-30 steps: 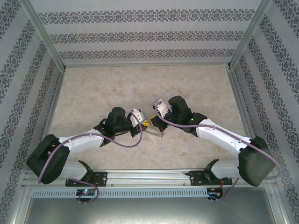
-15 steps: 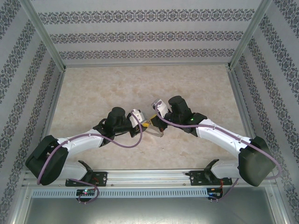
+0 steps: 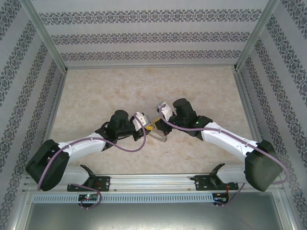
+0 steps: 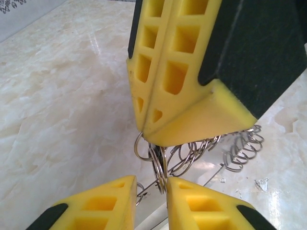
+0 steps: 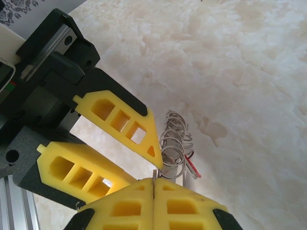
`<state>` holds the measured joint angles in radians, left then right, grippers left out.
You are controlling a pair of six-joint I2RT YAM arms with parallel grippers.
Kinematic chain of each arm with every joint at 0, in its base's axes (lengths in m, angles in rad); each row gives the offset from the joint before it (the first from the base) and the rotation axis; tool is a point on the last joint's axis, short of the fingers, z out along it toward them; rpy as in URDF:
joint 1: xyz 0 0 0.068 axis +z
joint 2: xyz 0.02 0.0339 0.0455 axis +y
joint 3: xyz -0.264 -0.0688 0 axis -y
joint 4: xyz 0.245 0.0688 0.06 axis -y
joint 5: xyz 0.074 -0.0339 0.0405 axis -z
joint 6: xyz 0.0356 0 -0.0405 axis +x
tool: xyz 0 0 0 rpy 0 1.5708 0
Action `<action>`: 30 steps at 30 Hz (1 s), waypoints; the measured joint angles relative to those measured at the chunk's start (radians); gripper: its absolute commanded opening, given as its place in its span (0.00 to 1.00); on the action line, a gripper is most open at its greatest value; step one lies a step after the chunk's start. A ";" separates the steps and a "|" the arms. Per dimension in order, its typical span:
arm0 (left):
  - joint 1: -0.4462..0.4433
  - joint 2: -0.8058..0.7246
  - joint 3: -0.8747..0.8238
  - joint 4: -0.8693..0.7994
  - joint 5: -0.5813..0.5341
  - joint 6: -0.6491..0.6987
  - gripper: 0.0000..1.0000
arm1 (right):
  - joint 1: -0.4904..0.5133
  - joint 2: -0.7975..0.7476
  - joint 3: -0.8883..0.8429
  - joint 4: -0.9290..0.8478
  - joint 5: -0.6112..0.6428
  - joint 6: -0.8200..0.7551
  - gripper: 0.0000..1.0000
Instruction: Put the keys on the keyring
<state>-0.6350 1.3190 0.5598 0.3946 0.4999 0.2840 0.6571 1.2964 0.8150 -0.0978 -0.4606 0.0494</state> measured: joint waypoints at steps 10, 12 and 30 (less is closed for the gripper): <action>0.000 0.000 0.000 -0.001 0.000 0.000 0.16 | 0.000 0.000 0.001 -0.004 -0.008 0.000 0.00; 0.000 0.000 0.000 -0.006 0.000 0.002 0.18 | 0.000 0.000 0.002 -0.007 -0.014 0.000 0.00; 0.000 0.005 0.034 -0.070 0.022 0.044 0.00 | 0.000 0.029 0.035 -0.037 -0.049 -0.004 0.00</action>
<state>-0.6350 1.3243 0.5938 0.3248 0.5220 0.3279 0.6567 1.3251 0.8497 -0.1352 -0.5098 0.0452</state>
